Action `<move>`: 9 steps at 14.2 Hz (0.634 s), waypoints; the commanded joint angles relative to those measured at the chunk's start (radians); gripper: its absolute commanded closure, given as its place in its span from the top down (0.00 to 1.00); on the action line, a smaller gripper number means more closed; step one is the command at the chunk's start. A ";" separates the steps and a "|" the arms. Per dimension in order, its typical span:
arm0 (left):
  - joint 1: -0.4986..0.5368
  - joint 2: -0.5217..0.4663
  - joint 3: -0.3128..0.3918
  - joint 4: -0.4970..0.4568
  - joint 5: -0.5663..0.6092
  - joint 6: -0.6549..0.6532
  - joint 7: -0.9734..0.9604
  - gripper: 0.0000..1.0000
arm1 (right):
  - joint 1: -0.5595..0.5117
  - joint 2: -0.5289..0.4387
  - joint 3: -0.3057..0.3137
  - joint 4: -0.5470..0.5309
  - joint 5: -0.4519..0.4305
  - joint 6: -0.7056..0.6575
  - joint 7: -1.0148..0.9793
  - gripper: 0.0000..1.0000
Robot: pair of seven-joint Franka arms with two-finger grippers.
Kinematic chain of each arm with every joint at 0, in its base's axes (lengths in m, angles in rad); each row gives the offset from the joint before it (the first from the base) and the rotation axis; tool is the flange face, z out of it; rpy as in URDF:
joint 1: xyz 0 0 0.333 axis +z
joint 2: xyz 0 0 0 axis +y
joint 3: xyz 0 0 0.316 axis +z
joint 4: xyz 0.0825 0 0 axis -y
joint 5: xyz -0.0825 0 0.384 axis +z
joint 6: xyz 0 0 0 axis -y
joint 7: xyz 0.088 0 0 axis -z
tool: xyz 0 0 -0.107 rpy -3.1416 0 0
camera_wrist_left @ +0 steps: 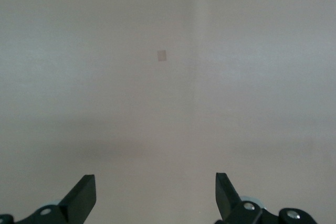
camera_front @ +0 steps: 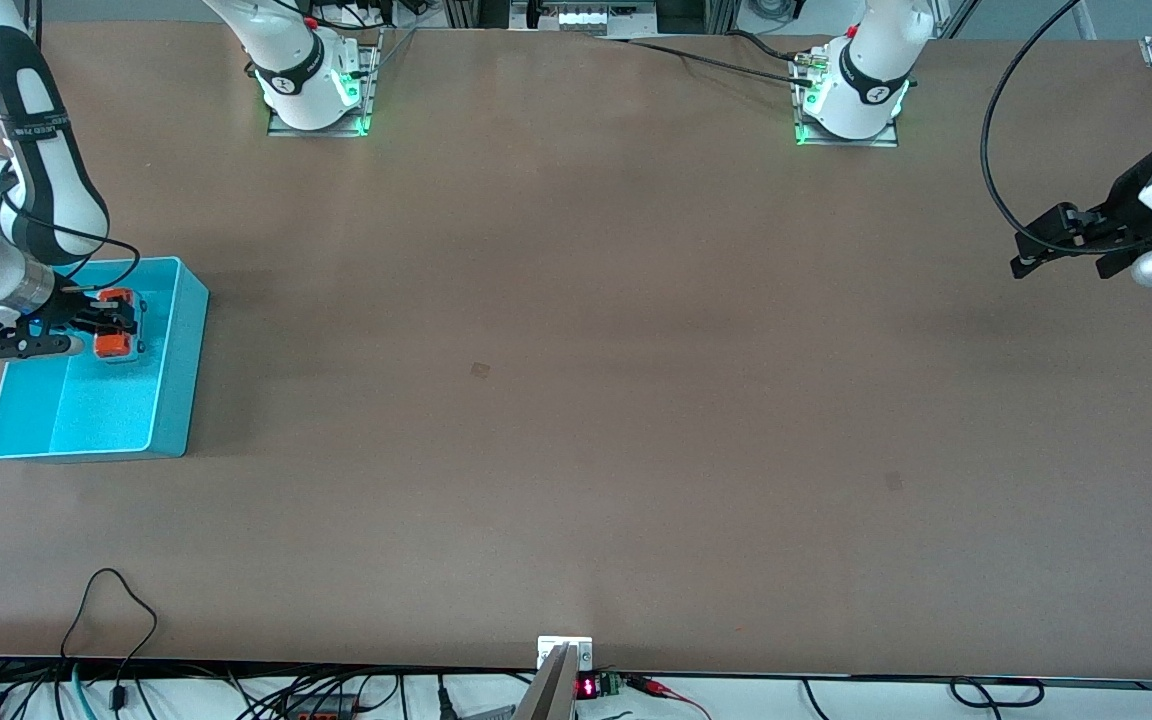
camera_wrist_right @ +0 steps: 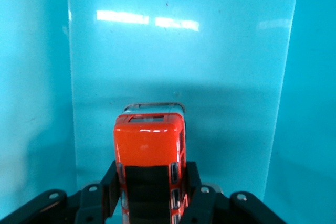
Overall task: Wind up bus and store in blue box
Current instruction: 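Carry the bus into the cyan box and open the right gripper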
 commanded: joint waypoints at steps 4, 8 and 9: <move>-0.006 -0.017 -0.006 -0.016 0.029 0.004 0.006 1.00 | -0.025 0.040 -0.007 0.015 0.032 -0.015 0.002 0.18; -0.006 -0.016 -0.006 -0.015 0.029 0.004 0.006 1.00 | -0.030 0.060 -0.007 0.015 0.030 -0.013 -0.023 0.78; -0.004 -0.016 -0.006 -0.015 0.029 0.005 0.006 1.00 | -0.030 0.060 -0.007 0.015 0.030 -0.015 -0.023 0.90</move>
